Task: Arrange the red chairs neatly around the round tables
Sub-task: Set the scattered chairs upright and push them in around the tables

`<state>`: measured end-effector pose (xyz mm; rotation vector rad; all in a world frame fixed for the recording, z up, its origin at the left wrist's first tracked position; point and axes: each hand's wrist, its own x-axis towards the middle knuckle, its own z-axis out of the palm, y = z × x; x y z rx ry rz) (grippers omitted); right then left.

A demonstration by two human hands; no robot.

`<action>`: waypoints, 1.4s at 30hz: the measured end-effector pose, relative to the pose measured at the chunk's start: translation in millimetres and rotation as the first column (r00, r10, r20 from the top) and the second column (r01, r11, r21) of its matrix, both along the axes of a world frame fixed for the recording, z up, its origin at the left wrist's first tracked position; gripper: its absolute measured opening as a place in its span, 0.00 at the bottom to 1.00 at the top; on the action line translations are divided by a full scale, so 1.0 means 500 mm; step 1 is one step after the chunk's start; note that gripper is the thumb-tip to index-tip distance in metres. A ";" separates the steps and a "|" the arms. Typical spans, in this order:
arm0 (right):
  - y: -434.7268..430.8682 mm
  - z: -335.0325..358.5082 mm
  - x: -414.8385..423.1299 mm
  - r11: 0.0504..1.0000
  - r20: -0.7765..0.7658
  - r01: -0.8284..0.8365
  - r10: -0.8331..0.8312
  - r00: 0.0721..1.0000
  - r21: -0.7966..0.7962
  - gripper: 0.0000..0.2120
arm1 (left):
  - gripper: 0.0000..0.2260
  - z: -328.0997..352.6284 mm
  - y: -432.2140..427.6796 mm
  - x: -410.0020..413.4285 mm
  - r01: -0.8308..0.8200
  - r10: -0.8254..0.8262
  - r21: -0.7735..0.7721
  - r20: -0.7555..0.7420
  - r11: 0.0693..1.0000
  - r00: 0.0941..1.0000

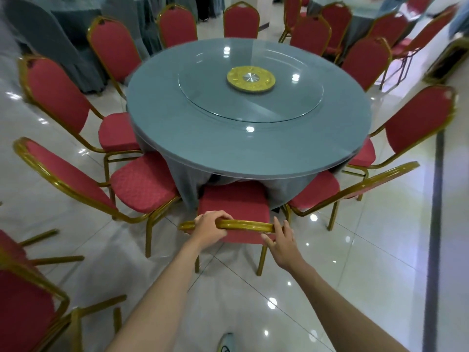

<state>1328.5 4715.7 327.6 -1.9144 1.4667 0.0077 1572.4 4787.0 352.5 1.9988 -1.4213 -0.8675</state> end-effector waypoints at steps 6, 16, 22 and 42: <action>0.000 0.042 -0.046 0.999 0.067 -0.016 0.014 0.998 0.029 0.30 | 0.12 0.031 0.036 0.020 0.041 -0.040 0.015 -0.061 0.999 0.997; 0.008 0.148 -0.156 0.994 0.275 -0.045 0.015 0.961 0.103 0.08 | 0.12 0.113 0.026 -0.076 -0.001 0.007 -0.142 0.044 0.990 0.999; -0.046 0.156 -0.253 0.990 0.336 0.035 -0.081 0.938 0.139 0.09 | 0.11 0.137 -0.031 -0.183 -0.065 0.055 -0.165 -0.065 0.984 0.996; -0.329 0.157 -0.789 0.924 0.595 0.206 -0.367 0.715 0.322 0.09 | 0.11 0.170 -0.344 -0.722 -0.247 0.210 -0.146 -0.232 0.958 0.950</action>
